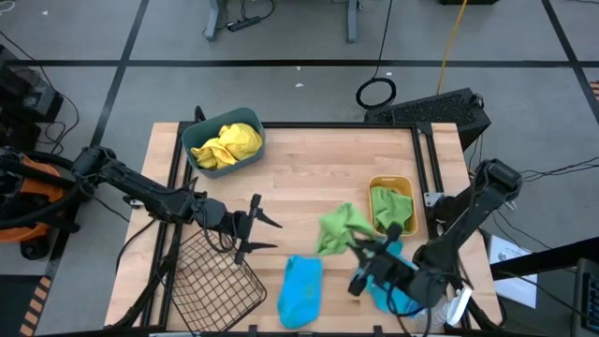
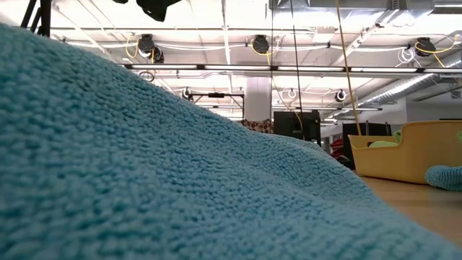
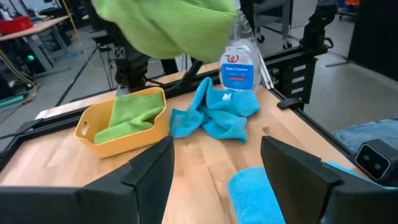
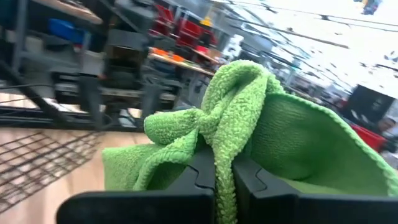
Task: Sort microfiber towel by color & place in baskets
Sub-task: Roll upper right green towel
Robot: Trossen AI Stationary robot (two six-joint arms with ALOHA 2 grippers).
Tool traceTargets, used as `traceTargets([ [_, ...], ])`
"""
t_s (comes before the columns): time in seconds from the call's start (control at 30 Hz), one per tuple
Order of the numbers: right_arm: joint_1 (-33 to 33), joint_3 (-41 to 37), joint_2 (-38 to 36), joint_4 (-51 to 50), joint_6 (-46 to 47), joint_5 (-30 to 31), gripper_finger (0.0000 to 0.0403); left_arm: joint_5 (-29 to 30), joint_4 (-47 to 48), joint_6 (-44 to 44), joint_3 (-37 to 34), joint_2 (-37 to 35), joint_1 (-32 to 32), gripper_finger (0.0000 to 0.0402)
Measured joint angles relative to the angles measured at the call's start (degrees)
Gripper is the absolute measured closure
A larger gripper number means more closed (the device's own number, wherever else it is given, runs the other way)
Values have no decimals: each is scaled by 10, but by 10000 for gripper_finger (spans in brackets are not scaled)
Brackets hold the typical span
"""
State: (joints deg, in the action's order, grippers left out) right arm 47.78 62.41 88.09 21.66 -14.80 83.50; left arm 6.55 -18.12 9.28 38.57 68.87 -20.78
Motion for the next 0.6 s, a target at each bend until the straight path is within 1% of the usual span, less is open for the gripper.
traceTargets([
  [0.07, 7, 0, -19, -62, 48, 22, 402, -1, -2, 0, 0, 3, 0, 157],
  [0.13, 8, 0, -34, -130, 109, 26, 402, -3, 2, -7, 0, 4, 0, 157],
  [0.27, 5, 0, -51, -292, 269, 18, 402, -4, 6, -30, 0, 4, 0, 157],
  [0.37, -2, 0, -57, -443, 405, 4, 403, -5, 9, -30, 0, 4, -1, 157],
  [0.43, -11, 0, -70, -562, 513, -30, 403, -5, 11, -30, 0, 4, -1, 157],
  [0.5, -27, 0, -86, -687, 642, -81, 403, -5, 13, -30, 0, 4, -1, 157],
  [0.6, -56, 0, -103, -873, 828, -204, 403, -5, 13, -30, 0, 4, -1, 157],
])
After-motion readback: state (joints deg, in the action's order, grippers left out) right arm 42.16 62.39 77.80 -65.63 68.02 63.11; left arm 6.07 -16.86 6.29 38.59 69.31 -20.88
